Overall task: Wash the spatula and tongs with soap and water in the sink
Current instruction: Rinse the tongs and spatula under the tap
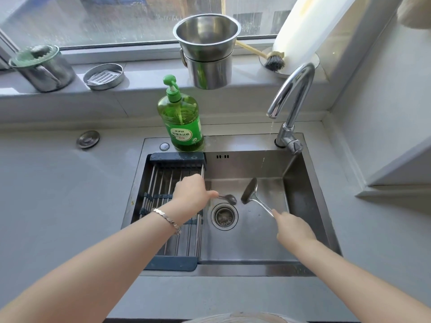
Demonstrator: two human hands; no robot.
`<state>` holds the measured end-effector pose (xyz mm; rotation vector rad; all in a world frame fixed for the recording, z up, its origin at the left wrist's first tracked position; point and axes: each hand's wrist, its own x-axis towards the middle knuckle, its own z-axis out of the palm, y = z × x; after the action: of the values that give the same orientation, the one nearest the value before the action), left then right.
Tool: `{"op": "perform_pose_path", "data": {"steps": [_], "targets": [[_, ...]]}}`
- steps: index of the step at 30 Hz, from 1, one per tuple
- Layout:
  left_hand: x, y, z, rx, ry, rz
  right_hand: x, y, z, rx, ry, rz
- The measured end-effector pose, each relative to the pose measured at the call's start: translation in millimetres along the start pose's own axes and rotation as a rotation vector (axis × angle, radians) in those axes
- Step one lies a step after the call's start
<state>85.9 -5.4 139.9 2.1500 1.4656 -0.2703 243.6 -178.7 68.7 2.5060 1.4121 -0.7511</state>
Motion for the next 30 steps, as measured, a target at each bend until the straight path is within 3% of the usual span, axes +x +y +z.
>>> {"op": "perform_pose_path", "data": {"steps": [4,7,9,11,15,20,24,27,30], "targets": [[0.1,-18.1,-18.7,-0.416,0.095,-0.074,1.8,-13.9,-0.8,0.186,0.066,-0.025],[-0.5,-49.0,-15.8,-0.525,0.320,-0.037,2.5,-34.8,-4.8,0.305,0.119,-0.058],[-3.0,-72.5,-2.5,-0.456,0.413,-0.044,1.7,-53.4,-5.2,0.424,0.149,-0.051],[-3.1,-95.2,20.2,-0.361,0.391,-0.075,-0.7,-75.0,-4.1,0.567,0.164,-0.039],[10.1,-133.0,62.6,-0.109,0.258,-0.128,2.3,-119.7,0.4,0.730,0.156,-0.014],[35.9,-146.8,79.1,0.232,0.113,-0.125,7.6,-150.0,9.1,0.734,0.142,-0.005],[52.5,-171.5,84.5,0.592,-0.102,-0.089,11.0,-166.4,17.0,0.743,0.142,0.001],[51.9,-180.7,86.5,0.639,-0.164,-0.011,12.0,-179.0,24.3,0.760,0.148,0.002],[50.0,-193.1,85.1,0.595,-0.124,0.068,15.8,-198.1,34.0,0.773,0.138,0.014]]}}
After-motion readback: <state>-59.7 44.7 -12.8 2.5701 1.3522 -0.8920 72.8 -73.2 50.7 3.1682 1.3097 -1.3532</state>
